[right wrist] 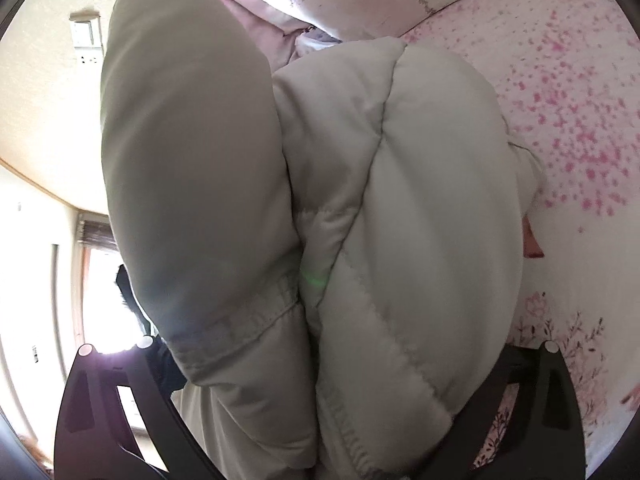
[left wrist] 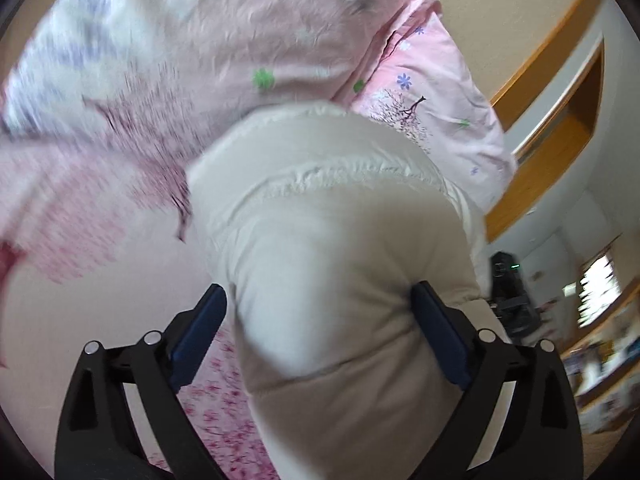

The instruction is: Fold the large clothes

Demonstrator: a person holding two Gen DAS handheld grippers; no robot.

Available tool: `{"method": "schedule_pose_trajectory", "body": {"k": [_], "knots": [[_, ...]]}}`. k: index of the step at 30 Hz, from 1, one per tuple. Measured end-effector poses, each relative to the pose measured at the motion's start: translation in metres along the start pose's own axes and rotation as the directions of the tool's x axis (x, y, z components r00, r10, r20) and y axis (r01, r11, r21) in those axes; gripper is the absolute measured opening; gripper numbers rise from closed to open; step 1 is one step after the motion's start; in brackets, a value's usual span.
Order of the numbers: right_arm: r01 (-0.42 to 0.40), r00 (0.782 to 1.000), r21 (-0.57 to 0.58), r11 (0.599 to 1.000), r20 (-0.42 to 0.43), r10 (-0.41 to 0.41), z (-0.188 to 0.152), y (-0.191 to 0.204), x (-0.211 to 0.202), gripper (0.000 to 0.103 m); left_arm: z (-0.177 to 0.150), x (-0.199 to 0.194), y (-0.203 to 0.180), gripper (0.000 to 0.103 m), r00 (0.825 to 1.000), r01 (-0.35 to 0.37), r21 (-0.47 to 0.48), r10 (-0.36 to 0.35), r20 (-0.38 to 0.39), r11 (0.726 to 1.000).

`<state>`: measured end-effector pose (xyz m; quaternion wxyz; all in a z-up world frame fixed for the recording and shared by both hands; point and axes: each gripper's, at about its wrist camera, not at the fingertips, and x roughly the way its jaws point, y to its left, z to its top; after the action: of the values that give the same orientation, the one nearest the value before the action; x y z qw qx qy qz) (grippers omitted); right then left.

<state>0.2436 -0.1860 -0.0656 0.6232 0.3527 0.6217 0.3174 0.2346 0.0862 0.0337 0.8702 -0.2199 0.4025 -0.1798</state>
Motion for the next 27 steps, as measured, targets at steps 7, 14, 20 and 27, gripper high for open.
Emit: {"method": "schedule_pose_trajectory", "body": {"k": [7,14,20,27], "knots": [[0.032,0.999,0.001,0.999,0.024,-0.032,-0.016,0.014,-0.007,0.100,-0.017,-0.035,-0.108,0.093,0.968,-0.234,0.319,0.189,0.164,0.919],[0.258,0.956,-0.138,0.956,0.178,-0.232,-0.033,0.046,-0.061,0.101,-0.062,-0.024,-0.178,0.093,0.980,-0.198,0.493,0.158,0.121,0.847],[0.420,0.848,-0.385,0.822,0.489,-0.204,-0.105,0.109,-0.115,0.077,-0.077,-0.013,-0.170,0.094,0.983,-0.180,0.496,0.135,0.126,0.850],[0.480,0.864,-0.498,0.722,0.409,-0.293,-0.145,0.094,-0.068,0.048,-0.097,0.000,-0.167,0.095,0.986,-0.162,0.525,0.120,0.113,0.836]]}}
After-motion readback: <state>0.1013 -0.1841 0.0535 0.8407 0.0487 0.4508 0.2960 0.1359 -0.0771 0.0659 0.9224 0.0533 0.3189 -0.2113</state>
